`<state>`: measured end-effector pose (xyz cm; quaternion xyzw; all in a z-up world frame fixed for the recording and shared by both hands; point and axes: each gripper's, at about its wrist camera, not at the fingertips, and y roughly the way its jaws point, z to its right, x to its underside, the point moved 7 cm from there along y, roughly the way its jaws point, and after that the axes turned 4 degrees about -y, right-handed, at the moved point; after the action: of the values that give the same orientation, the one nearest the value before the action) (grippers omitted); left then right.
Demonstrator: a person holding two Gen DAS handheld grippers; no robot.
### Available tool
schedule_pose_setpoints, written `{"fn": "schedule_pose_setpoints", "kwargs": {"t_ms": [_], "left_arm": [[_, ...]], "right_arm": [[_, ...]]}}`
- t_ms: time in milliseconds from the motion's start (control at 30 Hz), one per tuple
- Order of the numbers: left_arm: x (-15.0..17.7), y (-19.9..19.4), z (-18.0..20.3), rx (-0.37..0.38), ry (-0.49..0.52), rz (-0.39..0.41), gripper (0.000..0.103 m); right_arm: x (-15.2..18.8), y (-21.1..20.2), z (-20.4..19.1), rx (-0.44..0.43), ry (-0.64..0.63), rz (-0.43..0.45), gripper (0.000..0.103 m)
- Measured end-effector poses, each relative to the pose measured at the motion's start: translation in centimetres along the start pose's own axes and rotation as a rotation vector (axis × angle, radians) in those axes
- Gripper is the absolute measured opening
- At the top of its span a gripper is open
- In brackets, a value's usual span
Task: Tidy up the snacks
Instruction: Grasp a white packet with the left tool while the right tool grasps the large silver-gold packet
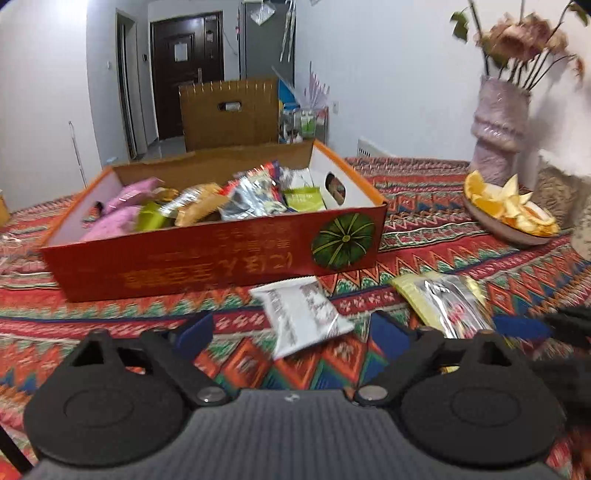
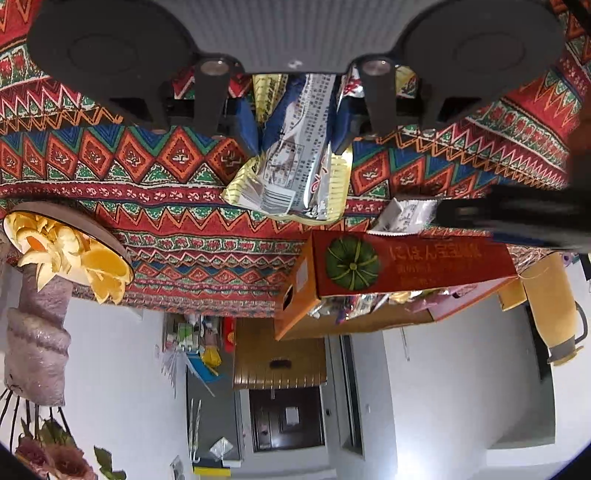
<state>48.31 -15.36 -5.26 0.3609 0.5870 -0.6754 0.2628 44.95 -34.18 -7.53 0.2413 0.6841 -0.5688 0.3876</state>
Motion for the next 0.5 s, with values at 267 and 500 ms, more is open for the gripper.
{"fn": "schedule_pose_setpoints", "kwargs": {"t_ms": [267, 500], "left_arm": [[-0.4, 4.7, 0.3, -0.011, -0.027, -0.049, 0.044], [0.0, -1.1, 0.9, -0.08, 0.096, 0.003, 0.041]], "right_arm": [[0.1, 0.8, 0.0, 0.035, 0.005, -0.02, 0.067], [0.1, 0.3, -0.5, 0.053, -0.026, -0.012, 0.085]]}}
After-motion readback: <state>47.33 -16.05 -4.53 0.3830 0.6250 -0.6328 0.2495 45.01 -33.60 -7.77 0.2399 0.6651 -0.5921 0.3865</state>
